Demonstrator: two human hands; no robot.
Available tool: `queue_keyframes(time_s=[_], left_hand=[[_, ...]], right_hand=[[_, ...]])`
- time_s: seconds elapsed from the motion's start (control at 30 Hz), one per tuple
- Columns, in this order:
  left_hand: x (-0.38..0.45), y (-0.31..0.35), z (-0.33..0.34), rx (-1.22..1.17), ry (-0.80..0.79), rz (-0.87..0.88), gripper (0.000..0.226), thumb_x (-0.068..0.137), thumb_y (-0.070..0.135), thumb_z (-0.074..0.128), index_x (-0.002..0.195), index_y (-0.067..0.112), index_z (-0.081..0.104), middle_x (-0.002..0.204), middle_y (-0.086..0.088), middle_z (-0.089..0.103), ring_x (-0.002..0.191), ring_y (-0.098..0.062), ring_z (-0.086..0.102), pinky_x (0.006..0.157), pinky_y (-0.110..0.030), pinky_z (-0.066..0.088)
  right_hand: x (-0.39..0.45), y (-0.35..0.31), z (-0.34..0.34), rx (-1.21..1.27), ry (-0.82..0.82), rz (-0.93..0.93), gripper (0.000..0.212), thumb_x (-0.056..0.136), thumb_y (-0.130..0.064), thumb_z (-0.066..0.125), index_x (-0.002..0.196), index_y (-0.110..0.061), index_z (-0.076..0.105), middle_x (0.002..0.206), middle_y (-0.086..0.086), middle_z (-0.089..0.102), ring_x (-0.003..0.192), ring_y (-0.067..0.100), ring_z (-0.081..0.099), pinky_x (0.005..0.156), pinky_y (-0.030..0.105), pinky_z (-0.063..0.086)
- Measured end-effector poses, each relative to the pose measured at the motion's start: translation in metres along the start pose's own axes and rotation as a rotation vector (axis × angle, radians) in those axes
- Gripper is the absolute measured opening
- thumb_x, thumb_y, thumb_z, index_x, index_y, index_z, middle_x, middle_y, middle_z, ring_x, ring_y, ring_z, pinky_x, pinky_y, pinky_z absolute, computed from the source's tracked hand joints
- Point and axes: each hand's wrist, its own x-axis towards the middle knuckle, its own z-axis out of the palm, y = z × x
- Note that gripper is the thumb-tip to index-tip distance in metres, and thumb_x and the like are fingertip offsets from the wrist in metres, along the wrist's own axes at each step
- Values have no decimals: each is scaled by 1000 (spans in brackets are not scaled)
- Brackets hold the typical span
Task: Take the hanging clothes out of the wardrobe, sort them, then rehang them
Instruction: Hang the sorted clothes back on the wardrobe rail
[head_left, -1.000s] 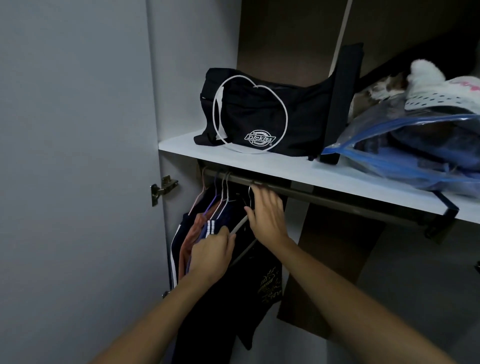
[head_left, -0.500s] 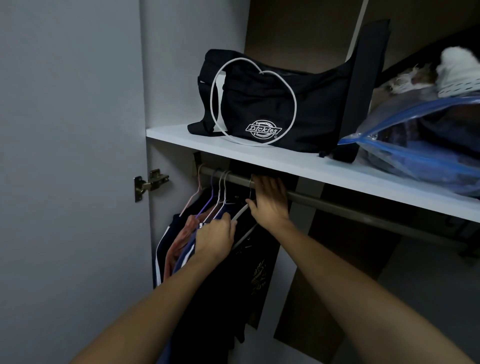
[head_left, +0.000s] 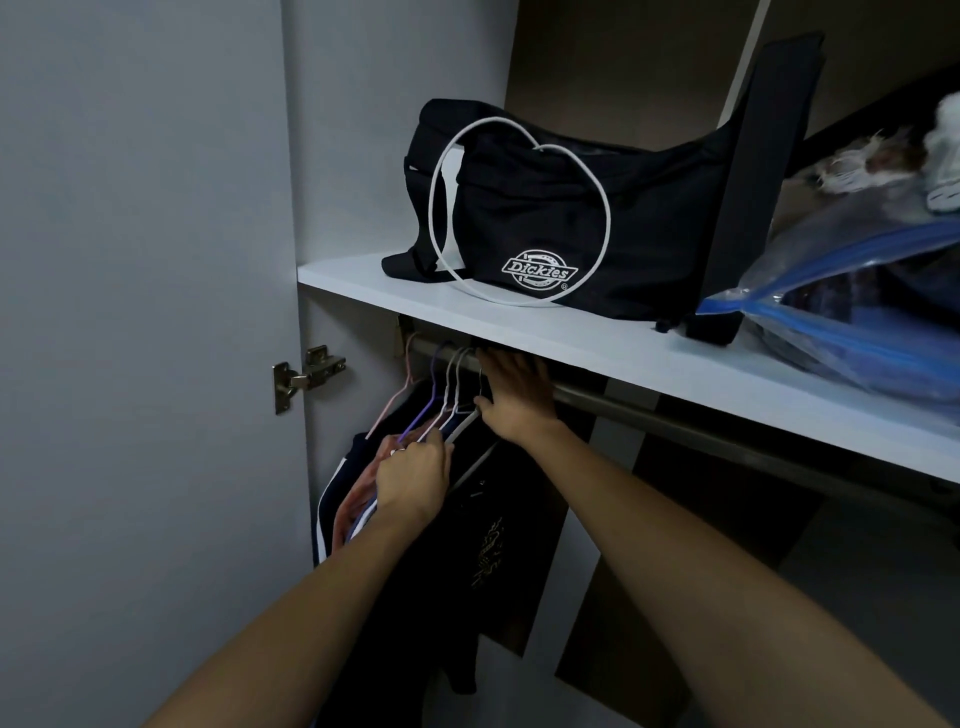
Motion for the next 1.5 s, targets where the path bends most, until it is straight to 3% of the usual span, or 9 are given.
queue_keyframes(time_s=[0.2, 0.37, 0.43, 0.57, 0.7, 0.97, 1.23, 1.5], left_hand=[[-9, -12, -23, -15, -29, 48, 27, 108, 38, 45, 120, 15, 52, 120, -8, 63, 114, -32, 59, 65, -37, 42], [-27, -37, -73, 20, 17, 65, 40, 102, 51, 47, 127, 20, 50, 121, -6, 52, 115, -29, 50, 68, -40, 48], [-42, -53, -100, 81, 59, 70, 47, 100, 55, 46, 131, 21, 52, 120, -7, 52, 113, -31, 50, 73, -42, 47], [-93, -86, -157, 186, 56, 54, 64, 100, 63, 41, 152, 25, 45, 143, -9, 50, 126, -31, 48, 88, -45, 46], [-158, -110, -207, 174, 90, -8, 69, 101, 60, 46, 160, 25, 37, 154, -8, 44, 142, -30, 42, 96, -43, 43], [-281, -122, -265, 203, 179, -360, 71, 101, 57, 52, 163, 28, 34, 164, -3, 37, 154, -24, 31, 106, -41, 40], [-410, -126, -319, 425, 328, -899, 70, 99, 57, 53, 161, 31, 37, 165, -1, 35, 153, -25, 32, 113, -46, 37], [-583, -95, -366, 597, 464, -1394, 74, 94, 58, 53, 161, 32, 36, 162, -1, 39, 149, -30, 37, 113, -51, 39]], right_hand=[[-15, -2, -1, 78, 34, 36, 74, 95, -43, 68, 159, -23, 37, 165, 1, 39, 153, 30, 32, 120, 48, 28], [-32, -30, -23, 180, 65, 13, 76, 94, -51, 66, 158, -20, 40, 163, 10, 41, 150, 34, 35, 120, 52, 30], [-42, -50, -37, 200, 46, -21, 72, 93, -55, 60, 154, -20, 45, 159, 10, 46, 147, 34, 38, 120, 53, 30], [-85, -102, -53, 321, -3, -92, 71, 95, -63, 46, 153, -22, 48, 156, 6, 49, 143, 29, 43, 122, 54, 28], [-116, -162, -66, 445, -9, -227, 68, 96, -61, 53, 152, -21, 49, 153, 3, 52, 142, 27, 44, 120, 55, 30], [-150, -263, -96, 778, -78, -594, 63, 97, -48, 65, 150, -18, 52, 150, 0, 52, 141, 23, 46, 118, 53, 32], [-198, -388, -135, 1090, -273, -1098, 63, 95, -46, 67, 150, -17, 53, 148, -2, 54, 136, 21, 49, 110, 42, 41], [-300, -518, -191, 1078, -412, -1521, 73, 95, -58, 60, 158, -29, 39, 157, -7, 42, 145, 17, 38, 115, 43, 37]])
